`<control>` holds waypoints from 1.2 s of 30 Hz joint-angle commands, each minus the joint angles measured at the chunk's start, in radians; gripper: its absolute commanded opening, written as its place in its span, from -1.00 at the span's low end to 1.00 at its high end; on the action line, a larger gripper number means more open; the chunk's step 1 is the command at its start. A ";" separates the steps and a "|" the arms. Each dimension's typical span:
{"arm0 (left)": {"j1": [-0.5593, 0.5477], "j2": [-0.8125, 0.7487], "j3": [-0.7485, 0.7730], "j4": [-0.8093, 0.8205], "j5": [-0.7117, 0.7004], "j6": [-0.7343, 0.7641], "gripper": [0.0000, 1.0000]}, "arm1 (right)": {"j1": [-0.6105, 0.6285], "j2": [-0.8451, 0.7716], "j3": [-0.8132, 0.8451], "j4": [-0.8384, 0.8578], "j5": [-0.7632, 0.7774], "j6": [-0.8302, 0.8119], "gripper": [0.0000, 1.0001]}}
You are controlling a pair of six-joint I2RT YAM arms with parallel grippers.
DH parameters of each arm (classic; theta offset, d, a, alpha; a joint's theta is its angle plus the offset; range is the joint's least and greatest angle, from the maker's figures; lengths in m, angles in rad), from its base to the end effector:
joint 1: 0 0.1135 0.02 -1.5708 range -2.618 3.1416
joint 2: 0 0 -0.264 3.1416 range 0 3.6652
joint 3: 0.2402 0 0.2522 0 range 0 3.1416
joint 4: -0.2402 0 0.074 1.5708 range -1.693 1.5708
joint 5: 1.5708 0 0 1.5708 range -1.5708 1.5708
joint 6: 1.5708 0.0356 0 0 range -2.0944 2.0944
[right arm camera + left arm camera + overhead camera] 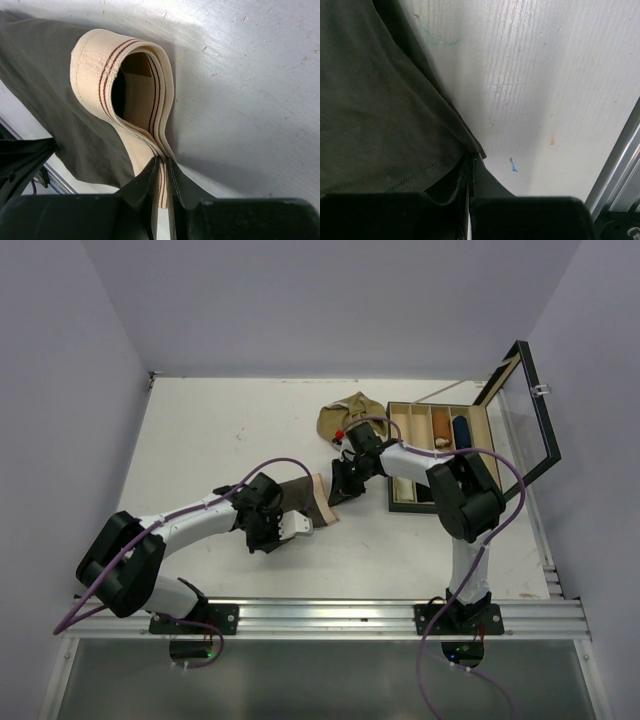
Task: Roll the underwear
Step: Fold the underwear
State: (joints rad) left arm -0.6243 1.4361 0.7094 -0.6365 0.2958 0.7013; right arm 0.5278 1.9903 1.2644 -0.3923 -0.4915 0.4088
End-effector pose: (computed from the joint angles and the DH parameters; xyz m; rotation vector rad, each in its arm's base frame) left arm 0.1804 -0.1427 0.1515 1.8165 2.2540 -0.4193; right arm 0.3342 0.2143 0.1421 -0.3297 2.8005 0.9226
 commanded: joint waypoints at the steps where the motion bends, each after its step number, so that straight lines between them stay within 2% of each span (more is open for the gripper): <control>1: 0.000 0.086 -0.083 0.032 -0.055 0.044 -1.00 | -0.006 -0.007 0.039 0.020 -0.018 -0.022 -0.77; 6: 0.000 0.084 -0.085 0.029 -0.055 0.044 -1.00 | -0.014 -0.010 0.047 0.012 0.008 -0.039 -1.00; 11: 0.000 0.083 -0.088 0.029 -0.057 0.044 -1.00 | -0.019 -0.060 0.075 -0.030 0.082 -0.099 -1.00; 14: 0.000 0.083 -0.090 0.032 -0.060 0.046 -1.00 | -0.019 -0.108 0.067 0.001 0.045 -0.100 -0.98; 17: 0.000 0.083 -0.085 0.029 -0.064 0.046 -1.00 | -0.003 -0.140 0.063 -0.011 -0.039 -0.064 -0.88; 21: 0.000 0.084 -0.080 0.028 -0.066 0.044 -1.00 | 0.070 -0.157 0.009 0.027 -0.114 0.016 -0.80; 26: 0.001 0.078 -0.082 0.024 -0.072 0.049 -0.98 | 0.101 -0.084 -0.048 0.073 -0.133 0.053 -0.81; 36: 0.012 0.027 -0.106 -0.002 -0.087 0.087 -0.97 | 0.032 0.016 -0.112 0.092 -0.013 -0.008 -0.84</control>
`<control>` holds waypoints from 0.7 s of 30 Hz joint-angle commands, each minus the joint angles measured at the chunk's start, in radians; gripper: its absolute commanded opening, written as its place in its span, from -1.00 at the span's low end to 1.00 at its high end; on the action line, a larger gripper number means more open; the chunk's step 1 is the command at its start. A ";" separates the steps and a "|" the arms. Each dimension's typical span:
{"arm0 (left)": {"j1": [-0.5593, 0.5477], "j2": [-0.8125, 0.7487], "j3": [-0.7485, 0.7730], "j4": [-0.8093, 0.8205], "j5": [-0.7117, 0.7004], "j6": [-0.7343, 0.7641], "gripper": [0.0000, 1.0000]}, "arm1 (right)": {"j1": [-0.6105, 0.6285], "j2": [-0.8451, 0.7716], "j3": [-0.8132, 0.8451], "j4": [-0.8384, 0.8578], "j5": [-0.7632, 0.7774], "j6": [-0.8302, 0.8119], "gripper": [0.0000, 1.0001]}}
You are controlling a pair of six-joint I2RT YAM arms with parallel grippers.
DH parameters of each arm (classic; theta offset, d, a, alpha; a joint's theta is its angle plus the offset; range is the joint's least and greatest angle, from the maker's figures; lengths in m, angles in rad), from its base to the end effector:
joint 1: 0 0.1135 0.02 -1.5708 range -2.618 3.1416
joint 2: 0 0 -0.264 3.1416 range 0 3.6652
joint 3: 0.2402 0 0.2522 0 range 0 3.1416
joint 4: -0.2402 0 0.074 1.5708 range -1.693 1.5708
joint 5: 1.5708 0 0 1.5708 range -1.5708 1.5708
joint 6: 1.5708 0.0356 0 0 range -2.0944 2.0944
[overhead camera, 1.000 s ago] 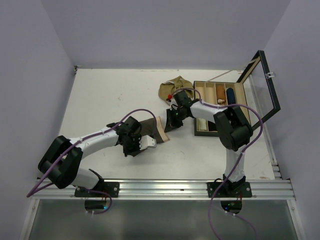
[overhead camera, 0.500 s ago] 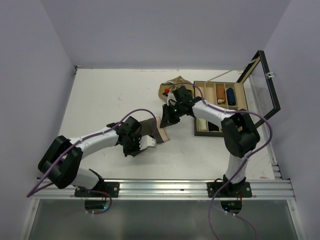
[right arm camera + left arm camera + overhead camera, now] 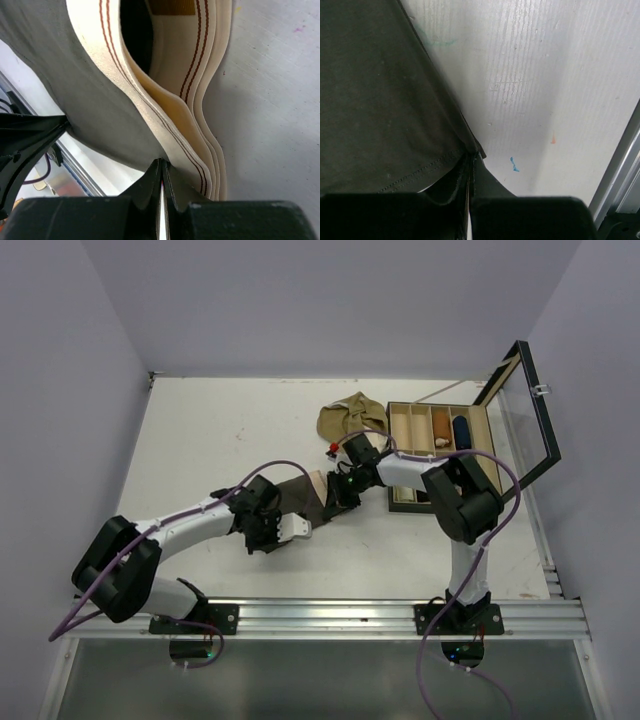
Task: Roll the underwear
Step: Fold the underwear
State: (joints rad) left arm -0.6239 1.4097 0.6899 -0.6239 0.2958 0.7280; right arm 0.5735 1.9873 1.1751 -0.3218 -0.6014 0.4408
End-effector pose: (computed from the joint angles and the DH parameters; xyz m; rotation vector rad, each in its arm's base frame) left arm 0.1771 -0.1403 0.1524 1.8352 2.2102 -0.4103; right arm 0.3104 0.2245 0.1248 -0.3855 2.8369 1.0821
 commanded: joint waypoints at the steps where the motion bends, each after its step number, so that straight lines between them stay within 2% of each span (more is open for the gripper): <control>1: 0.013 0.046 -0.090 -0.014 -0.095 0.066 -0.97 | -0.014 0.018 -0.026 0.023 0.095 -0.039 -0.84; 4: 0.021 0.031 -0.093 -0.025 -0.101 0.077 -0.95 | -0.014 0.013 -0.029 0.033 0.089 -0.036 -0.84; 6: 0.027 0.012 -0.084 -0.046 -0.095 0.082 -0.83 | -0.012 0.007 -0.028 0.036 0.072 -0.025 -0.84; 7: 0.029 0.000 -0.078 -0.057 -0.090 0.085 -0.75 | -0.012 0.004 -0.029 0.041 0.066 -0.019 -0.84; 8: 0.036 -0.014 -0.069 -0.069 -0.081 0.086 -0.59 | -0.009 -0.001 -0.032 0.053 0.060 -0.016 -0.83; 10: 0.055 -0.066 -0.032 -0.106 -0.046 0.093 -0.45 | -0.003 -0.018 -0.043 0.064 0.037 -0.002 -0.82; 11: 0.079 -0.081 -0.003 -0.129 -0.037 0.093 -0.32 | 0.002 -0.022 -0.054 0.088 0.029 0.015 -0.82; 12: 0.093 -0.101 0.013 -0.141 -0.008 0.097 -0.28 | 0.006 -0.025 -0.057 0.098 0.019 0.024 -0.82; 17: 0.272 -0.110 0.179 -0.250 0.210 0.129 -0.24 | 0.029 -0.041 -0.104 0.225 -0.021 0.125 -0.78; 20: 0.344 -0.098 0.244 -0.255 0.339 0.102 -0.25 | 0.038 -0.038 -0.127 0.268 -0.031 0.176 -0.75; 21: 0.358 -0.086 0.252 -0.235 0.386 0.049 -0.25 | 0.039 -0.039 -0.135 0.277 -0.032 0.188 -0.75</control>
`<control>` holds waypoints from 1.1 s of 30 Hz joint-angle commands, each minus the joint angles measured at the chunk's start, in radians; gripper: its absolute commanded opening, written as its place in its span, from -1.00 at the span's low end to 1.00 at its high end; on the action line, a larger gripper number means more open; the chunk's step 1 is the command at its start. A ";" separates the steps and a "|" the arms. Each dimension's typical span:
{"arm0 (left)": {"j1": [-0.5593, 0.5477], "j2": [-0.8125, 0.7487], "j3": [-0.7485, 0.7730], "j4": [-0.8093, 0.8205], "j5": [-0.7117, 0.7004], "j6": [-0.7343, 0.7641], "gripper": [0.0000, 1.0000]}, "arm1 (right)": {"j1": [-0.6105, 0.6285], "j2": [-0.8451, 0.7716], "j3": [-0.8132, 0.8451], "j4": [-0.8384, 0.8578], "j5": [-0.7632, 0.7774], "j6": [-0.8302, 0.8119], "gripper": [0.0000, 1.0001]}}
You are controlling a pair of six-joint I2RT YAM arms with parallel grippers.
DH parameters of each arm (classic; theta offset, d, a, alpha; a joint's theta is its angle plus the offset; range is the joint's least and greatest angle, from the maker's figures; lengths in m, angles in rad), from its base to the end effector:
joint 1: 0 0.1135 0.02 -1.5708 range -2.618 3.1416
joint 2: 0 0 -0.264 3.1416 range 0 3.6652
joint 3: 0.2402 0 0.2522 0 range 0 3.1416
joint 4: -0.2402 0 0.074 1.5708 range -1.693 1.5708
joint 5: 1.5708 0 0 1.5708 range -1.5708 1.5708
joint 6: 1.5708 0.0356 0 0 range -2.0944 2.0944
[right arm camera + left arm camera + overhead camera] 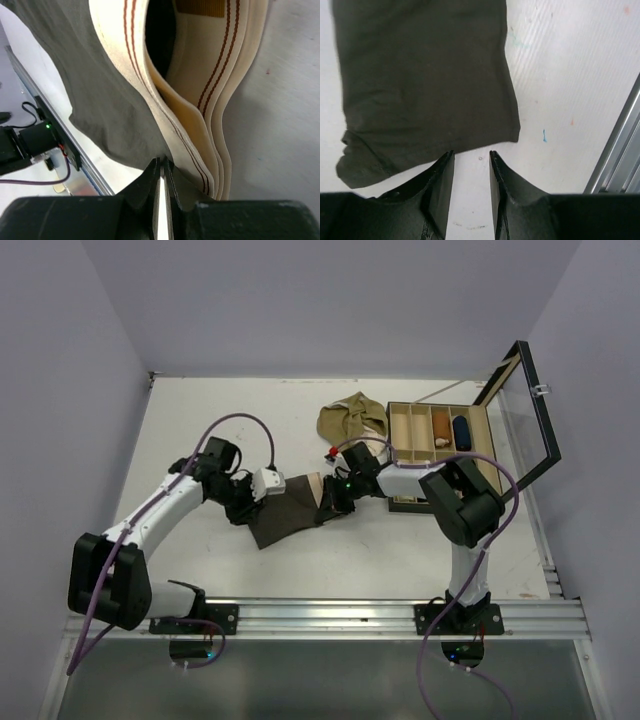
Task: Roll the underwear
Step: Fold the underwear
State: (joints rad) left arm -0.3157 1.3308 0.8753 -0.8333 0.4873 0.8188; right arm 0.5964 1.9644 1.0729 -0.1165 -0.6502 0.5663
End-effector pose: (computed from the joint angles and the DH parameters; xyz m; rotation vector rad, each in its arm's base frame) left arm 0.2163 -0.0882 0.2148 1.5301 2.2244 -0.5543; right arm 0.2993 0.2293 0.1179 -0.3115 2.7656 1.2200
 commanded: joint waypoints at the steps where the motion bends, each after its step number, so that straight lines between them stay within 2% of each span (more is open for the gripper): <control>1: 0.064 0.001 0.071 0.000 0.217 -0.078 -0.25 | 0.019 -0.019 -0.039 0.083 0.015 0.075 -0.74; 6: 0.087 0.079 0.007 0.259 0.284 -0.344 -0.29 | 0.031 -0.105 -0.074 0.166 -0.012 0.158 -0.67; 9: 0.112 0.161 0.005 0.336 0.324 -0.414 -0.30 | 0.031 -0.166 -0.027 0.134 -0.032 0.136 -0.66; 15: 0.164 0.322 0.053 0.327 0.371 -0.420 -0.31 | 0.031 -0.148 0.149 0.020 -0.017 0.011 -0.60; 21: 0.205 0.415 0.067 0.323 0.425 -0.428 -0.31 | 0.029 -0.018 0.258 0.052 -0.016 -0.028 -0.60; 25: 0.222 0.470 0.102 0.283 0.430 -0.406 -0.31 | 0.010 0.092 0.263 0.112 -0.028 -0.011 -0.61; 30: 0.239 0.505 0.113 0.263 0.396 -0.385 -0.32 | -0.052 0.206 0.216 0.283 -0.014 0.033 -0.61; 33: 0.256 0.534 0.122 0.255 0.392 -0.389 -0.35 | -0.078 0.257 0.197 0.314 -0.032 0.056 -0.61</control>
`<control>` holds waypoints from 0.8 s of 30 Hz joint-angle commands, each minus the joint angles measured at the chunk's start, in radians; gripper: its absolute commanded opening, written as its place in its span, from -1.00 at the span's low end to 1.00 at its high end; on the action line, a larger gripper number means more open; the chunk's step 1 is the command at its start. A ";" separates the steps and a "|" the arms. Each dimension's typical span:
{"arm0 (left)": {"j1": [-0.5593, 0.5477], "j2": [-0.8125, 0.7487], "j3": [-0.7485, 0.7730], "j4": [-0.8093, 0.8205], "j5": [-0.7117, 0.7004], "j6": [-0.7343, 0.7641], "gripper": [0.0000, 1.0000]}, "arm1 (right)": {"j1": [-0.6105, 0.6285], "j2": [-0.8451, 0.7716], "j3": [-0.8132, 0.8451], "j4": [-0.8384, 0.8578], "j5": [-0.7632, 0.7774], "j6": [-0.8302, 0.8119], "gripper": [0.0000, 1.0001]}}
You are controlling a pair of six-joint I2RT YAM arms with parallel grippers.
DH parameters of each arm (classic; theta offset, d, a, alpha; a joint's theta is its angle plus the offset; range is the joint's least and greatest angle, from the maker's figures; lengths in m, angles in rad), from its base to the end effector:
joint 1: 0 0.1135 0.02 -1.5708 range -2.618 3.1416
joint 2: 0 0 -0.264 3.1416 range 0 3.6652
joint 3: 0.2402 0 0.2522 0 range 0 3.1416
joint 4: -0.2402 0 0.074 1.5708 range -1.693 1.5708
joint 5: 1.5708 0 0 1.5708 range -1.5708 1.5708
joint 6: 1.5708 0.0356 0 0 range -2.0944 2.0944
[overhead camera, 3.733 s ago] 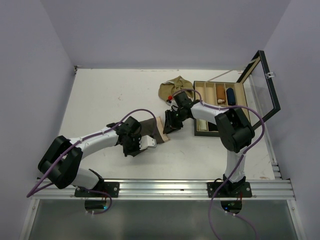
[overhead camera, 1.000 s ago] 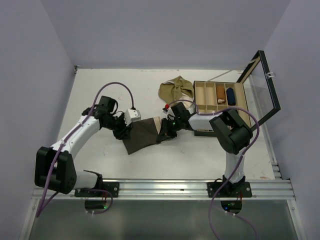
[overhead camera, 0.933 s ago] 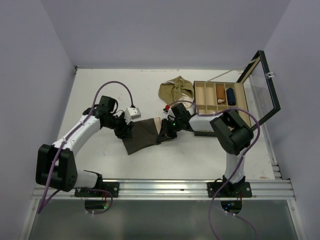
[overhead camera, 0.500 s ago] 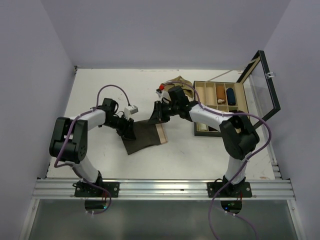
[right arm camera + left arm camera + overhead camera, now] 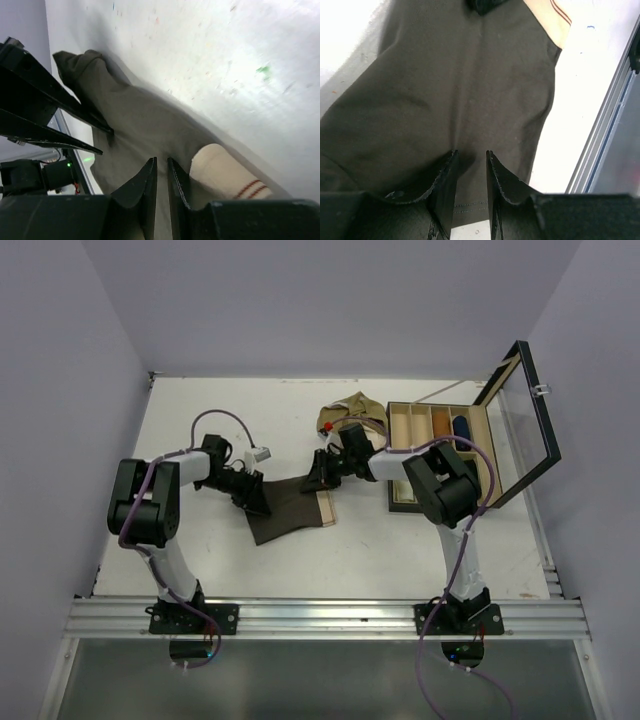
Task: Roll the underwear
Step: Fold the underwear
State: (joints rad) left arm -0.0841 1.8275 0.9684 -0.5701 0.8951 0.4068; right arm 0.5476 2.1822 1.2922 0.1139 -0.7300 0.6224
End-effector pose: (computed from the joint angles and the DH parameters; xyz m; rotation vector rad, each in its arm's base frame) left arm 0.3026 -0.0534 0.1272 0.7202 2.5096 -1.2066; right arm 0.3668 0.2515 0.1067 -0.3093 2.5308 1.3854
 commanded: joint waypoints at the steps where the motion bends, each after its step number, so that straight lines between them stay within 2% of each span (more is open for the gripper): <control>1: 0.038 0.048 0.038 -0.010 -0.015 0.017 -0.36 | -0.032 0.048 -0.024 0.086 0.043 0.000 -0.61; 5: 0.061 0.095 0.073 -0.092 0.077 0.056 -0.37 | -0.029 0.067 -0.039 0.133 0.006 0.036 -0.61; 9: 0.081 0.007 0.079 -0.125 0.221 0.138 -0.36 | -0.020 0.045 -0.008 0.133 -0.054 0.056 -0.61; 11: 0.084 -0.051 0.093 -0.099 0.246 0.118 -0.35 | -0.014 -0.008 0.001 0.135 -0.086 0.072 -0.61; 14: 0.084 -0.108 0.107 0.002 0.257 0.005 -0.33 | -0.012 -0.088 0.021 0.144 -0.106 0.118 -0.54; 17: 0.084 -0.132 0.092 0.156 0.240 -0.146 -0.29 | -0.012 -0.136 0.057 0.104 -0.091 0.111 -0.21; 18: 0.084 -0.131 0.087 0.189 0.228 -0.208 -0.26 | -0.011 -0.139 0.065 0.095 -0.073 0.105 0.09; 21: 0.084 -0.074 0.070 0.277 0.228 -0.281 -0.19 | -0.009 -0.113 0.097 0.055 -0.063 0.080 0.48; 24: 0.111 0.001 0.053 0.320 0.231 -0.322 -0.04 | -0.009 -0.067 0.099 0.053 -0.060 0.080 0.52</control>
State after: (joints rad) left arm -0.0048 1.7592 1.0363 -0.3710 1.0996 0.1932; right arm 0.5365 2.1086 1.3750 0.1928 -0.8013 0.7147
